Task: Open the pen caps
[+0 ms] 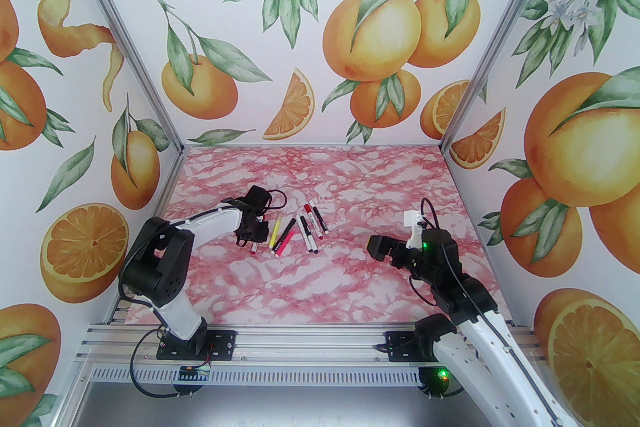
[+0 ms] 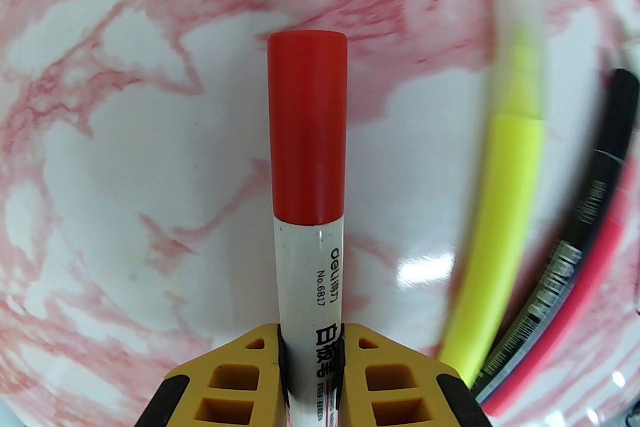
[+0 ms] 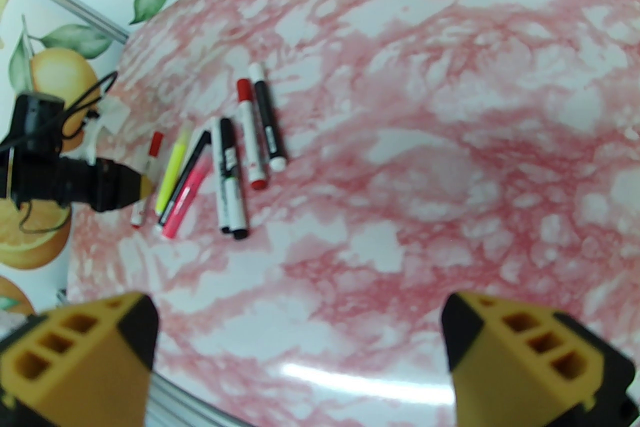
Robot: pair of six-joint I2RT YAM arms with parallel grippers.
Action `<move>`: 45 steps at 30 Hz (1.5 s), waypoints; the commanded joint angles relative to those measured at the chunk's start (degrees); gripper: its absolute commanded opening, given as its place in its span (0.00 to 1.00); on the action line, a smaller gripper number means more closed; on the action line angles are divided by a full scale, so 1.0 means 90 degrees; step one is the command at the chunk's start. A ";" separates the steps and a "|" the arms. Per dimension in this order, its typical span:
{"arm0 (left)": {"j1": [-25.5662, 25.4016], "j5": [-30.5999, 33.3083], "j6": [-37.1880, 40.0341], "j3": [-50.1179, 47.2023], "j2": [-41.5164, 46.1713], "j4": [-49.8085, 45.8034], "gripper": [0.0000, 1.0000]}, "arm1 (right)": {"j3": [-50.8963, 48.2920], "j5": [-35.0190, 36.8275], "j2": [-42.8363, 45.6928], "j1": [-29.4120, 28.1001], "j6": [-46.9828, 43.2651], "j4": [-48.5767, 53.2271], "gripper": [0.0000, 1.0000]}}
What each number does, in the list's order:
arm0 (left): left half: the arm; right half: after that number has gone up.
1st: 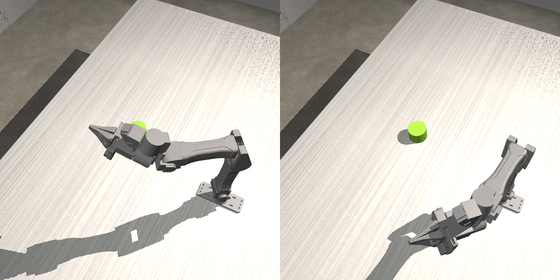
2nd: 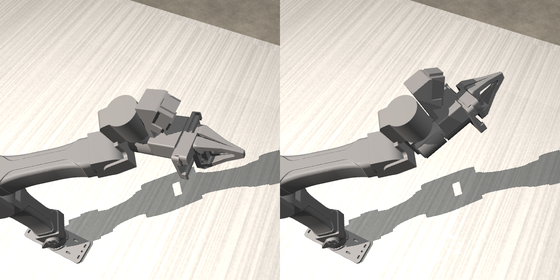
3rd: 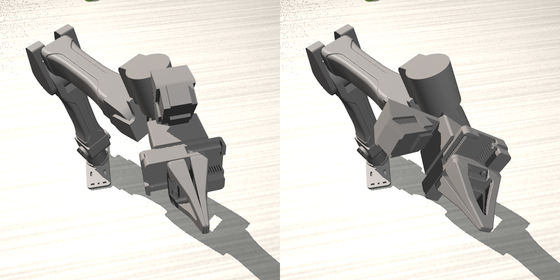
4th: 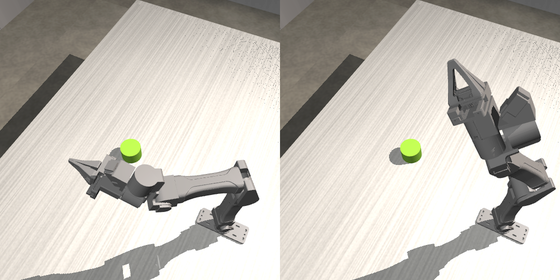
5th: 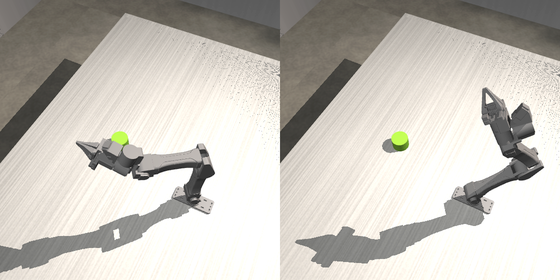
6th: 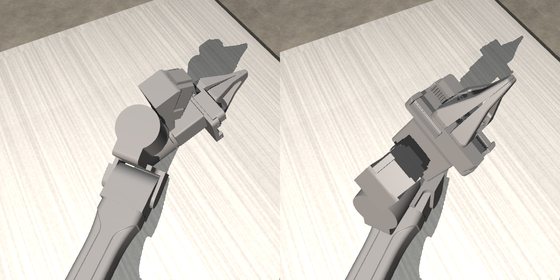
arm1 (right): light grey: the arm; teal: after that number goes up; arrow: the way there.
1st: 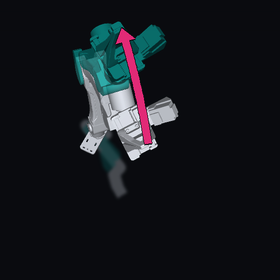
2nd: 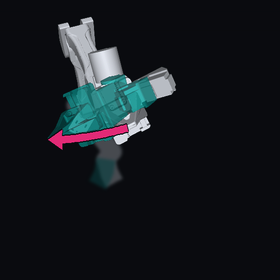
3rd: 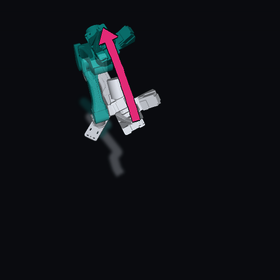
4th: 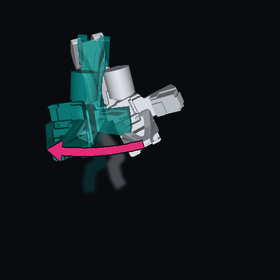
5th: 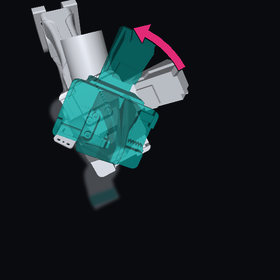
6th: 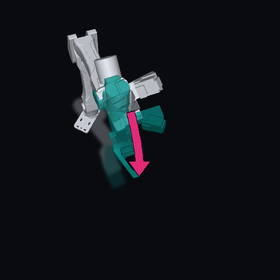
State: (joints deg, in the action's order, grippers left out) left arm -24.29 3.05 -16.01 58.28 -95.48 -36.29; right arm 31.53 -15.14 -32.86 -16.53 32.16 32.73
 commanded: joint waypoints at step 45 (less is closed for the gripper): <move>-0.1974 -0.3904 0.0812 0.1668 0.0231 0.0857 0.16 | 0.0147 -0.1169 -0.0468 -0.0028 0.2941 -0.2604 0.67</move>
State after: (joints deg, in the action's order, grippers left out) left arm -41.98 -29.85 -10.00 71.55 -94.54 -29.58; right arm 32.95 -23.33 -35.83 -16.53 56.25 16.40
